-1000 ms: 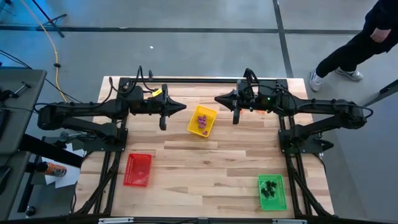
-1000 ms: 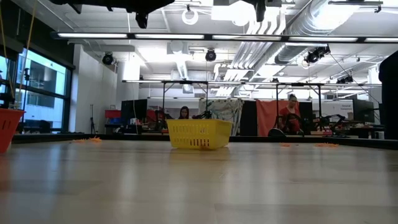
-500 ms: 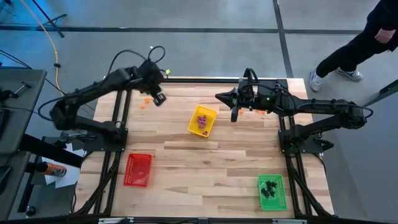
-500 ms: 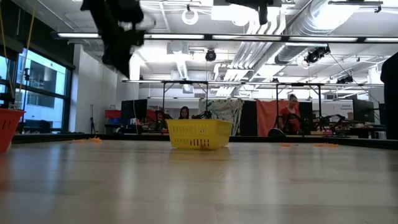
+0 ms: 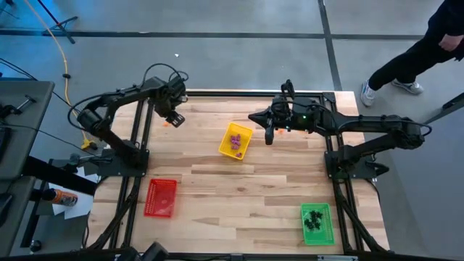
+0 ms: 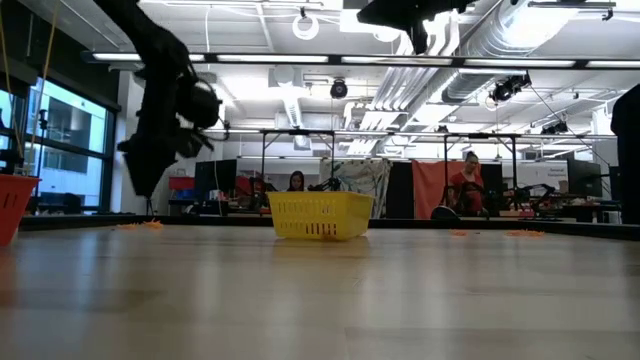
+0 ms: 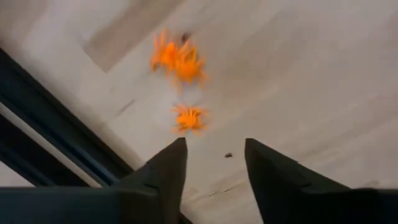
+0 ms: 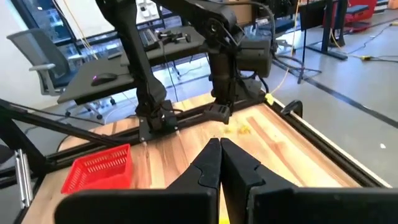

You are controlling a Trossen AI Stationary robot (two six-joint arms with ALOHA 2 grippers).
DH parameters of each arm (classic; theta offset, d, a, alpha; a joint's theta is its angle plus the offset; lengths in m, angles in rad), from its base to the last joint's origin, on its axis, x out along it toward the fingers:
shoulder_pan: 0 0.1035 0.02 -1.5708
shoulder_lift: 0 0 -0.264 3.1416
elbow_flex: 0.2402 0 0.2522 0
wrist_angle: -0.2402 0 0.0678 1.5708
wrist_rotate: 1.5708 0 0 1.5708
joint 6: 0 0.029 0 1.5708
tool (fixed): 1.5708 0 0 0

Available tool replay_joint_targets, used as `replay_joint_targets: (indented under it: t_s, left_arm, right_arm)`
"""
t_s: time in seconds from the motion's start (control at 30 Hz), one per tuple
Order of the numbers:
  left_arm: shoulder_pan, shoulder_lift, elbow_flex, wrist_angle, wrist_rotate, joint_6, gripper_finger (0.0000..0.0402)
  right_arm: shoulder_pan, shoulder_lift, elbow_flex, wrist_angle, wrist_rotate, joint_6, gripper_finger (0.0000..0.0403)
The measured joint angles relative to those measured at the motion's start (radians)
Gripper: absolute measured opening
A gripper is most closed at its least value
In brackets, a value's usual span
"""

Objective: Sort Halloween decoration
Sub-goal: Put the orange spider toy into the red bin

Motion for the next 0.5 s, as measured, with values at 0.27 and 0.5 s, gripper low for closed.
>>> replay_joint_targets:
  t_s: [0.27,0.5]
  left_arm:
    - [0.041,0.068,-0.080,0.096,-0.051,-0.007,0.0179]
    - [0.047,0.114,-0.081,0.126,-0.090,-0.026,0.0179]
  right_arm:
    - [0.000,0.028,0.000,0.006,-0.001,0.017,0.0000]
    - [0.000,0.040,0.000,0.005,-0.002,0.028,0.0000]
